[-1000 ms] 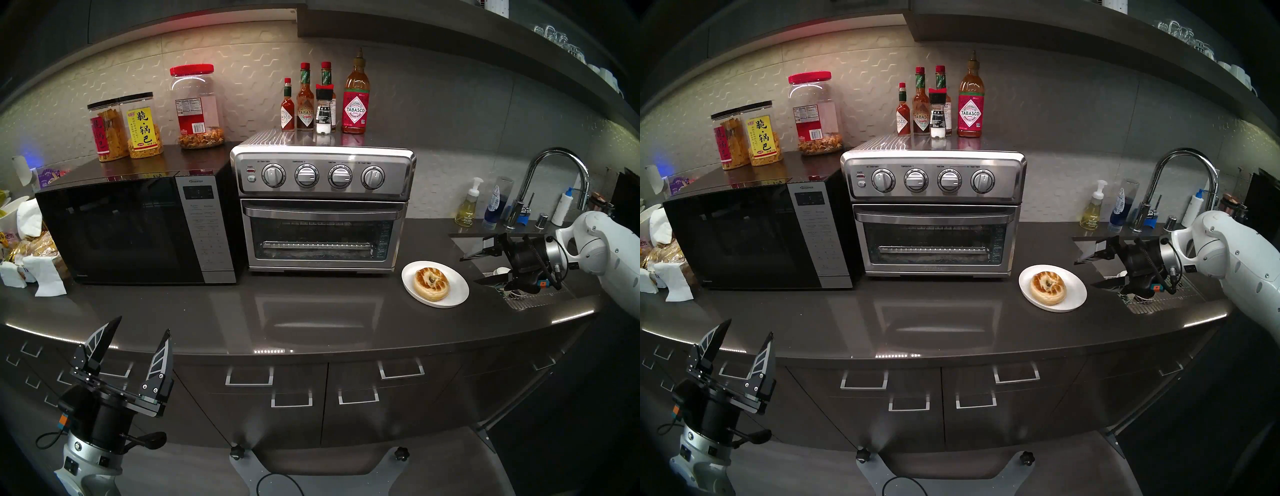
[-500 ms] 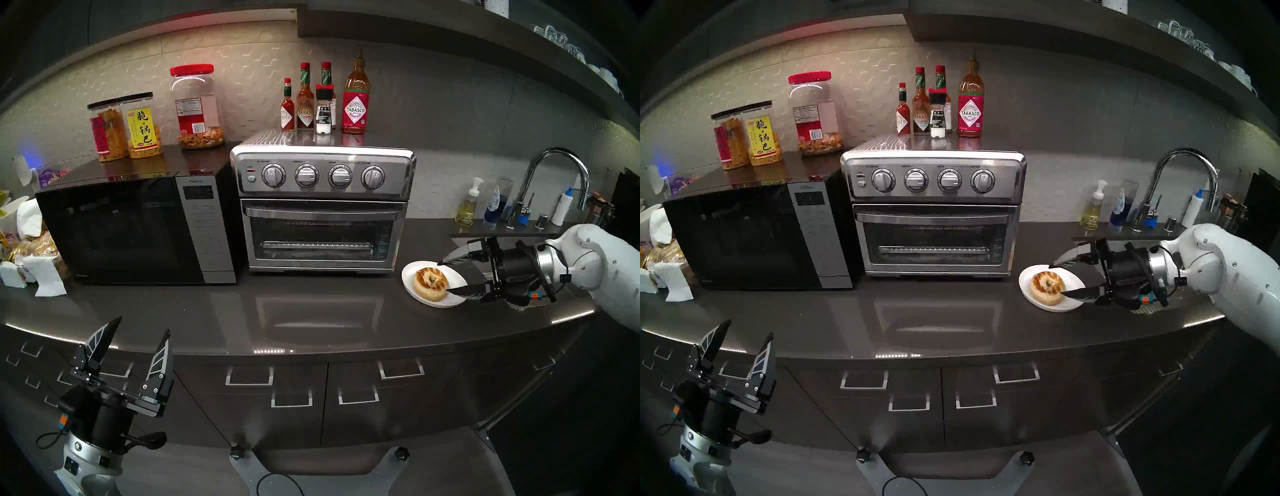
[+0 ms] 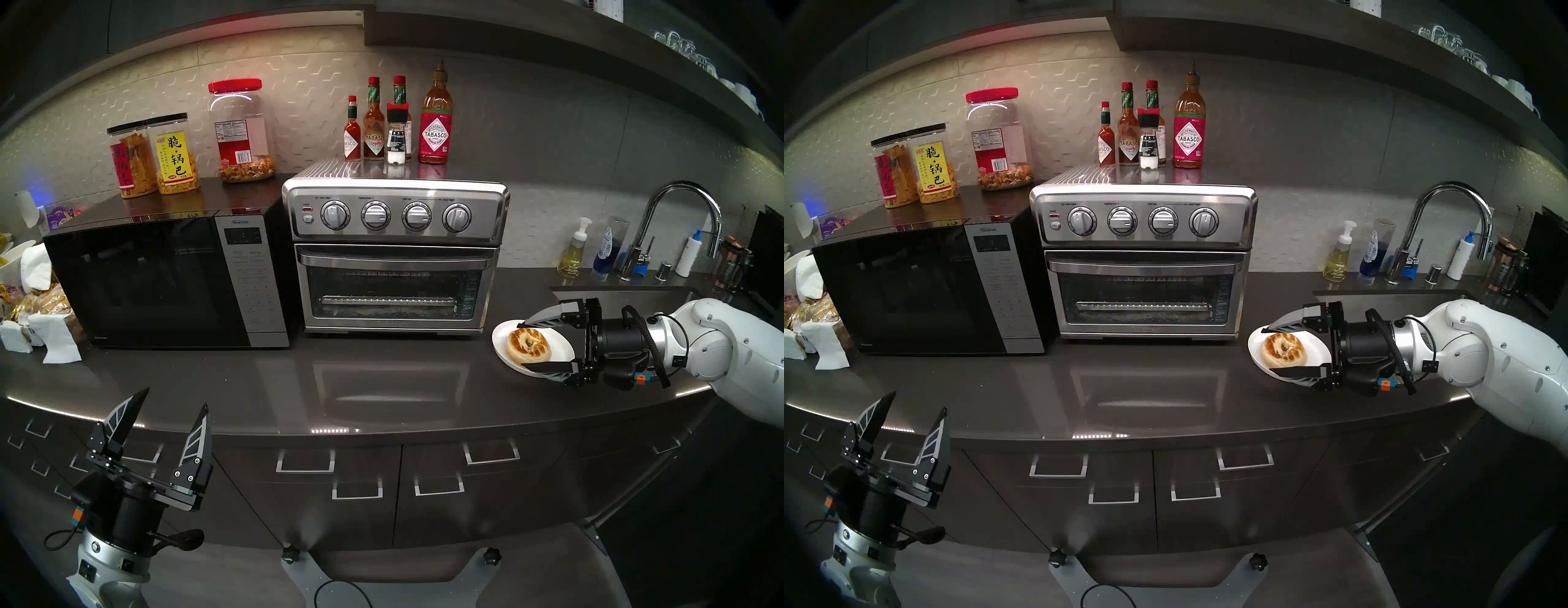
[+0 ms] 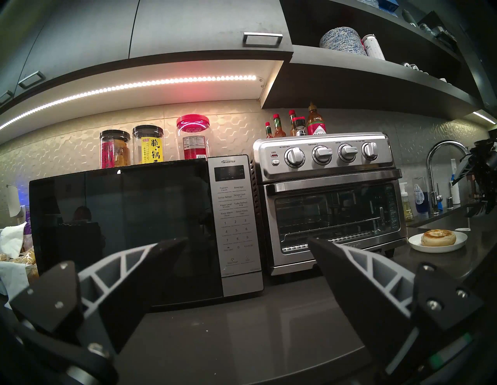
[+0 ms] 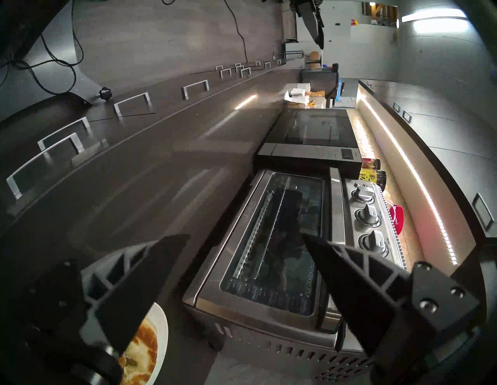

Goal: Open the oven and place the bagel inside on the rack

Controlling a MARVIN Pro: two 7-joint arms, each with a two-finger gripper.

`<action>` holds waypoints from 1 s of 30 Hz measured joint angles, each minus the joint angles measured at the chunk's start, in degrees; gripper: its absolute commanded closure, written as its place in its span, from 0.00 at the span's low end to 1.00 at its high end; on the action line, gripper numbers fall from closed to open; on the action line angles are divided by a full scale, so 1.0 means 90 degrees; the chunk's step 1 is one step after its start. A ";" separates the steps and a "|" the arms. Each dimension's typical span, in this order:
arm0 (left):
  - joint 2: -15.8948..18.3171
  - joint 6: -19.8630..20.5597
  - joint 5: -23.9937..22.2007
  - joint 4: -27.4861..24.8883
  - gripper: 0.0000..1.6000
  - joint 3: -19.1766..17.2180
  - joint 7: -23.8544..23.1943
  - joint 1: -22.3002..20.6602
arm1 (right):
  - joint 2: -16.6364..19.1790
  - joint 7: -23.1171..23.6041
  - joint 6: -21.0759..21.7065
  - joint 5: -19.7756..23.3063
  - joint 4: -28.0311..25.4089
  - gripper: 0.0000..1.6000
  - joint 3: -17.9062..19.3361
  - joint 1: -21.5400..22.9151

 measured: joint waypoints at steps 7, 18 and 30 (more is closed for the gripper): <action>0.0000 0.0000 0.0000 0.0002 0.00 0.0000 0.0000 -0.0002 | 0.0027 -0.0254 0.0416 0.0167 -0.0448 0.00 -0.0040 -0.0309; 0.0000 0.0000 0.0000 0.0003 0.00 0.0002 0.0000 -0.0003 | 0.0060 -0.0733 0.1589 0.0401 -0.1375 0.00 -0.0075 -0.0727; 0.0000 0.0000 0.0000 0.0003 0.00 0.0000 -0.0001 -0.0003 | -0.0015 -0.1137 0.3028 0.0611 -0.2075 0.00 -0.0186 -0.1106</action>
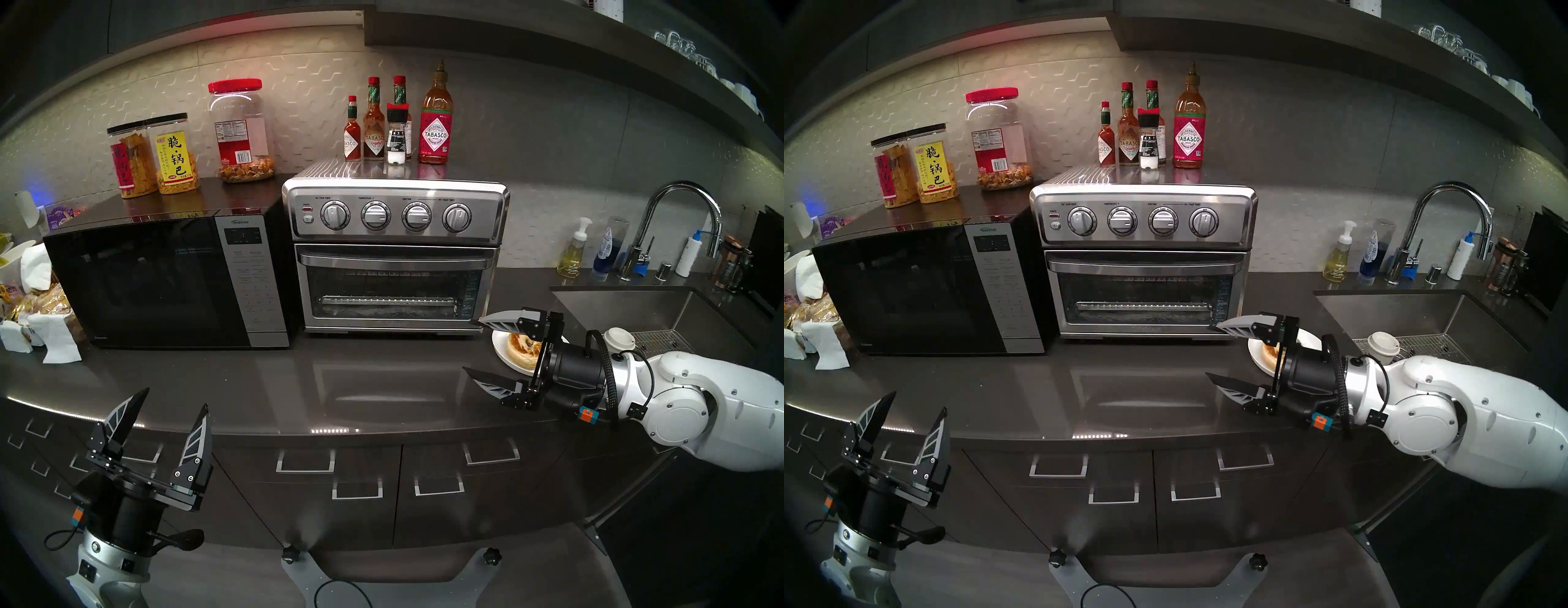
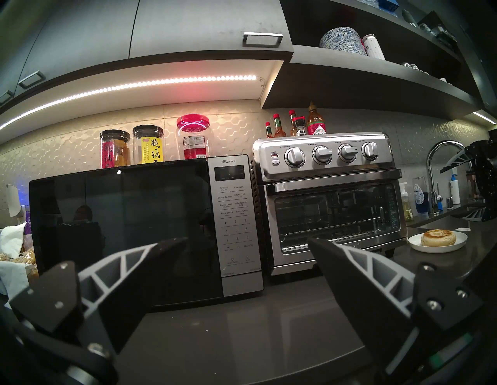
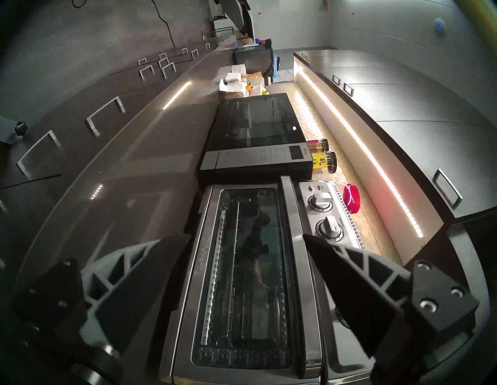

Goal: Open the oven and place the bagel inside on the rack

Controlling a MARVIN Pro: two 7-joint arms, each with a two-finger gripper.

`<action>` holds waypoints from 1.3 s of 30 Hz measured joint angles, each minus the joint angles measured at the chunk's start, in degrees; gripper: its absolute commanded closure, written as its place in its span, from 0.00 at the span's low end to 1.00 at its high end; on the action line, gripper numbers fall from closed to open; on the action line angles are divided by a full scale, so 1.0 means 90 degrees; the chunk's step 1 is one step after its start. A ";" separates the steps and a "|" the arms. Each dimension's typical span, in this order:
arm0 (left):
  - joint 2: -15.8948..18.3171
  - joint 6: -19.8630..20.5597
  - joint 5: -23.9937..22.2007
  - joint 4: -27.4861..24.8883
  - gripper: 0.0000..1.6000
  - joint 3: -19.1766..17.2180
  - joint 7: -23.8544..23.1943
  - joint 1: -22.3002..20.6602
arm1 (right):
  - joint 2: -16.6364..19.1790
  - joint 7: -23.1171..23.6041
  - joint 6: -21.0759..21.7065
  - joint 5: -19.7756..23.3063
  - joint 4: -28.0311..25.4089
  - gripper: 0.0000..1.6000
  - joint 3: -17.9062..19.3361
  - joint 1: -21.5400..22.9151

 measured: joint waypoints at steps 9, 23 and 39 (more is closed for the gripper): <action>0.0000 0.0001 0.0000 -0.0003 0.00 0.0000 0.0000 0.0001 | -0.0683 0.0165 0.1198 -0.0087 0.0076 0.00 -0.0036 -0.0063; 0.0000 0.0000 0.0000 -0.0004 0.00 0.0001 -0.0001 0.0001 | -0.1696 0.0830 0.2696 -0.0546 0.0231 0.00 -0.0540 0.0401; -0.0001 0.0001 0.0000 -0.0008 0.00 0.0001 -0.0001 0.0002 | -0.2146 0.0390 0.2921 -0.0694 0.0231 0.00 -0.0376 0.0619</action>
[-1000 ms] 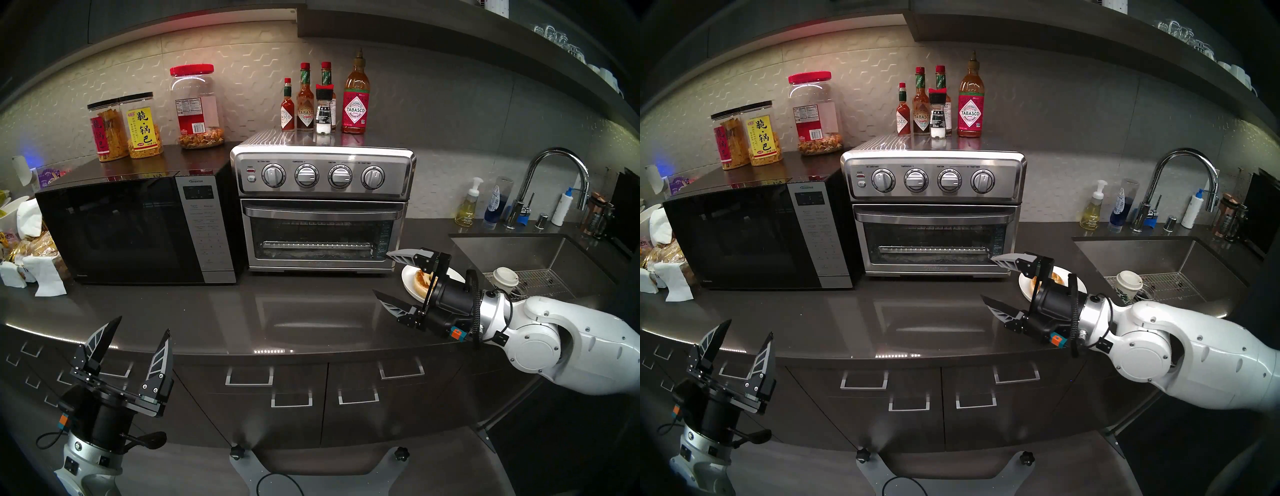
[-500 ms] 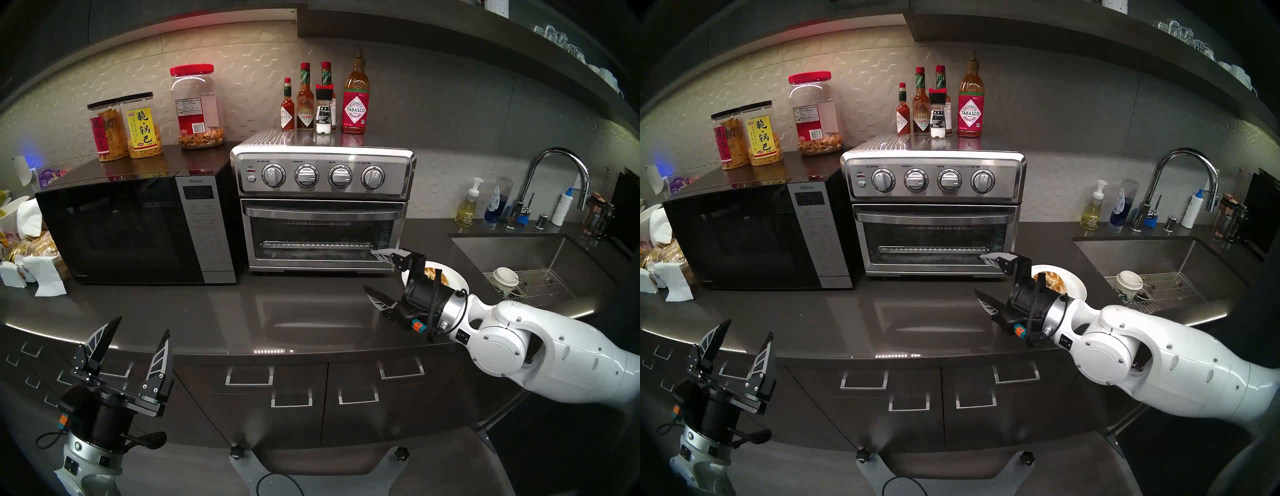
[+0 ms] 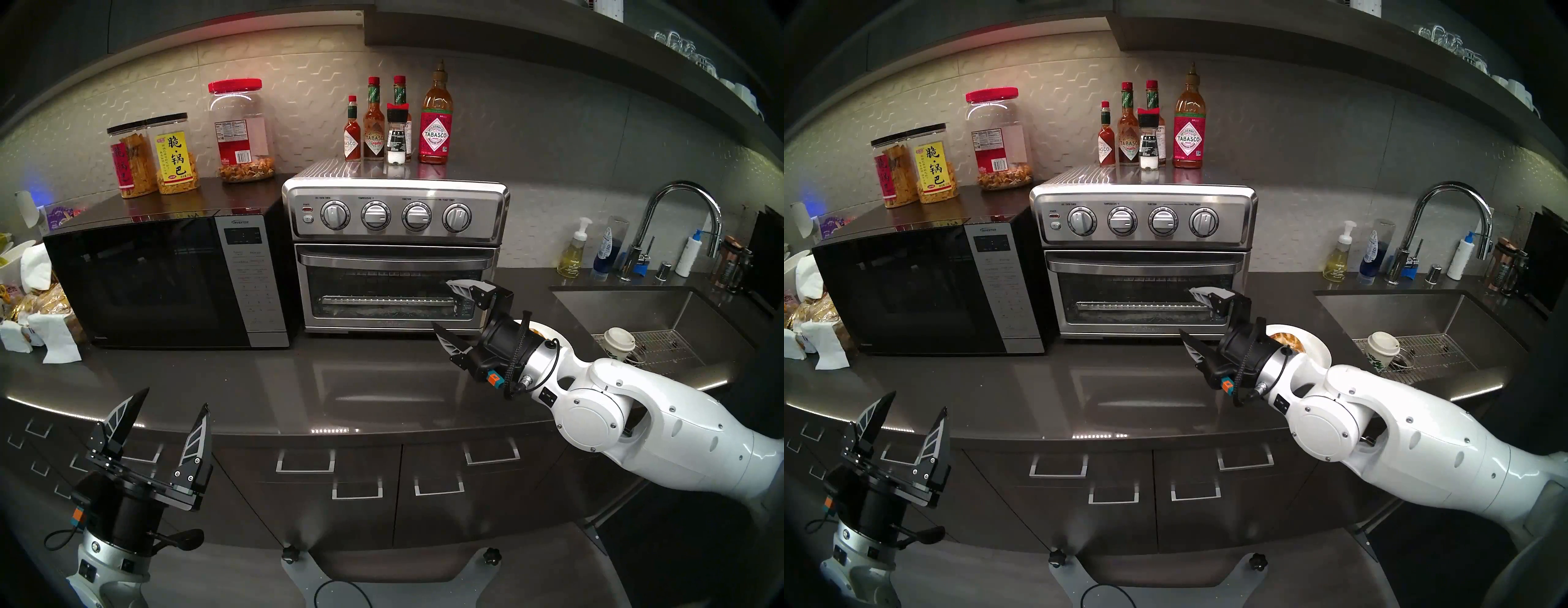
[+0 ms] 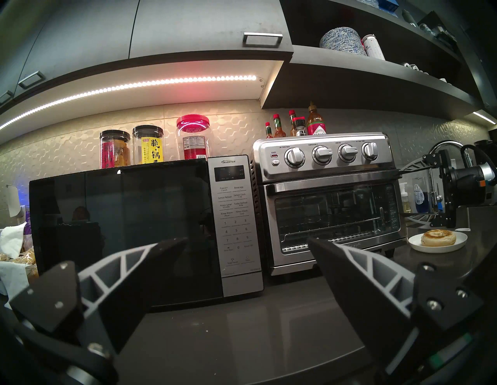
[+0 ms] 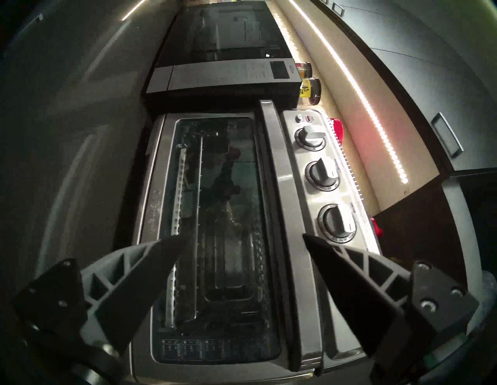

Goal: Open the oven and place the bagel inside on the rack

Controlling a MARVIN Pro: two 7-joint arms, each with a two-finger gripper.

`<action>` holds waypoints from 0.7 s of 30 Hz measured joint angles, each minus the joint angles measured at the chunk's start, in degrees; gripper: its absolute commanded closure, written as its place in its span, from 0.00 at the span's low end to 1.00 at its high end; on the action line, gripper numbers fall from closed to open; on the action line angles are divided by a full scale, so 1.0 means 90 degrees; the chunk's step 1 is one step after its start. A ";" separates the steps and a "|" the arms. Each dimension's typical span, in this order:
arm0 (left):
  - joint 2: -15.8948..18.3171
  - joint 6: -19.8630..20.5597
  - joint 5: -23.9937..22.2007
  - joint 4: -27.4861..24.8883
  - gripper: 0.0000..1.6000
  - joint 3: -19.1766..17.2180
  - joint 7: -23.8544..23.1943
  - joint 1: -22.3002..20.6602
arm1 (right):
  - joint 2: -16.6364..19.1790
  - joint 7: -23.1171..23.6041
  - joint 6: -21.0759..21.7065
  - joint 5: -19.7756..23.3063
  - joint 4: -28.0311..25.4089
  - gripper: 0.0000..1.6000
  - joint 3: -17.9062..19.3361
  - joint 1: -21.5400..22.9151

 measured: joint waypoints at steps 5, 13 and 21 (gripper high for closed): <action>0.0000 0.0000 0.0000 -0.0002 0.00 0.0000 0.0000 0.0001 | -0.0033 0.0000 -0.0062 0.0031 0.0087 0.00 0.0030 0.0047; 0.0000 0.0000 0.0000 -0.0003 0.00 -0.0001 0.0000 0.0001 | -0.0339 0.0263 -0.0167 -0.0027 0.0458 0.00 0.0011 0.0206; 0.0000 0.0000 0.0000 -0.0003 0.00 -0.0001 0.0000 0.0000 | -0.0457 0.0418 -0.0199 0.0039 0.0297 0.00 0.0136 0.0324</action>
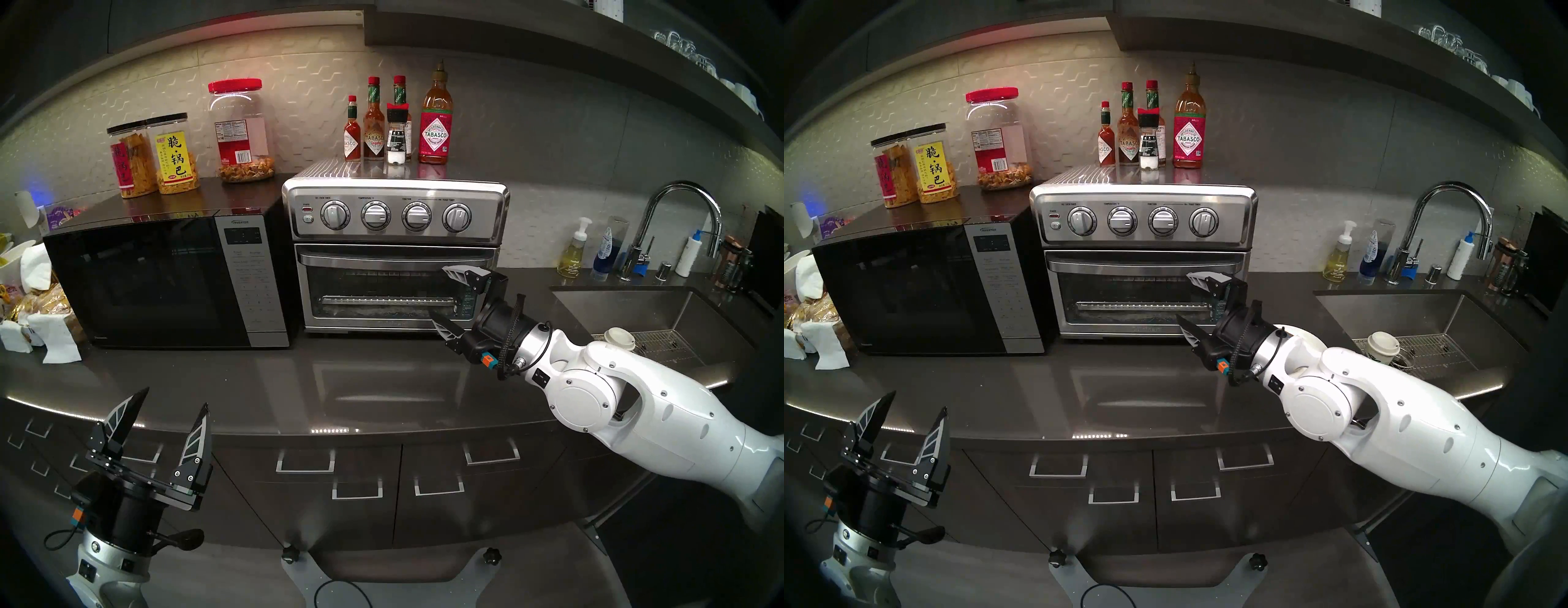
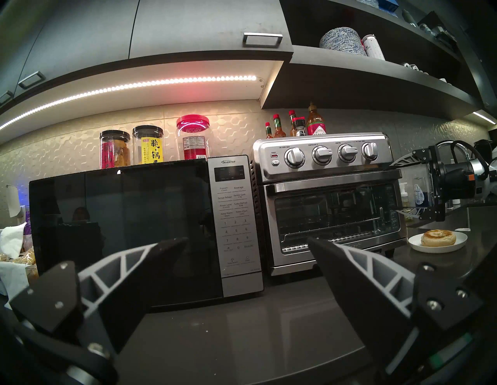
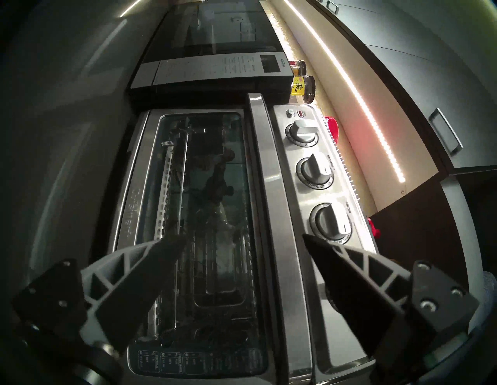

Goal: Open the oven and place the bagel inside on the rack

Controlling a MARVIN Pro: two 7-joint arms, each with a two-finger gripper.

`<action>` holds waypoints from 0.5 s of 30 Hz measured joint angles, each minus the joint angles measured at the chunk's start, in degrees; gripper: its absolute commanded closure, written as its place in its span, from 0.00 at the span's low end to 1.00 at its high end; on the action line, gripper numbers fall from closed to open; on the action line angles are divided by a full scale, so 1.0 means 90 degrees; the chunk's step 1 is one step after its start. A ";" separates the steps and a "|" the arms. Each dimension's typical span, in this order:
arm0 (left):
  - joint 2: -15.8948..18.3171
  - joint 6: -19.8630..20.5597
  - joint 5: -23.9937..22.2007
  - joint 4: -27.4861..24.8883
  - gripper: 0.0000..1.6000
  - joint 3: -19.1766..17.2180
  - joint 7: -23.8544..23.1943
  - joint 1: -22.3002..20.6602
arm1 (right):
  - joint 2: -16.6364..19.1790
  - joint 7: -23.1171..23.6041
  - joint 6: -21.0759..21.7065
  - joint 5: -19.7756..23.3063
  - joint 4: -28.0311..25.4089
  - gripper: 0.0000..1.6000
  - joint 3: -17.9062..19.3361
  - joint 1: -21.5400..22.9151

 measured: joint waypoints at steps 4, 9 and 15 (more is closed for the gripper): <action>0.0000 0.0000 0.0000 0.0000 0.00 0.0000 0.0000 0.0000 | -0.0052 0.0089 0.0060 0.0045 -0.0024 0.00 0.0047 0.0058; 0.0000 0.0000 0.0000 0.0000 0.00 0.0000 0.0000 0.0000 | -0.0258 0.0311 0.0148 0.0066 0.0139 0.00 0.0049 0.0179; 0.0000 0.0000 0.0000 0.0000 0.00 0.0000 0.0000 0.0000 | -0.0566 0.0567 0.0207 0.0055 0.0450 0.00 0.0012 0.0331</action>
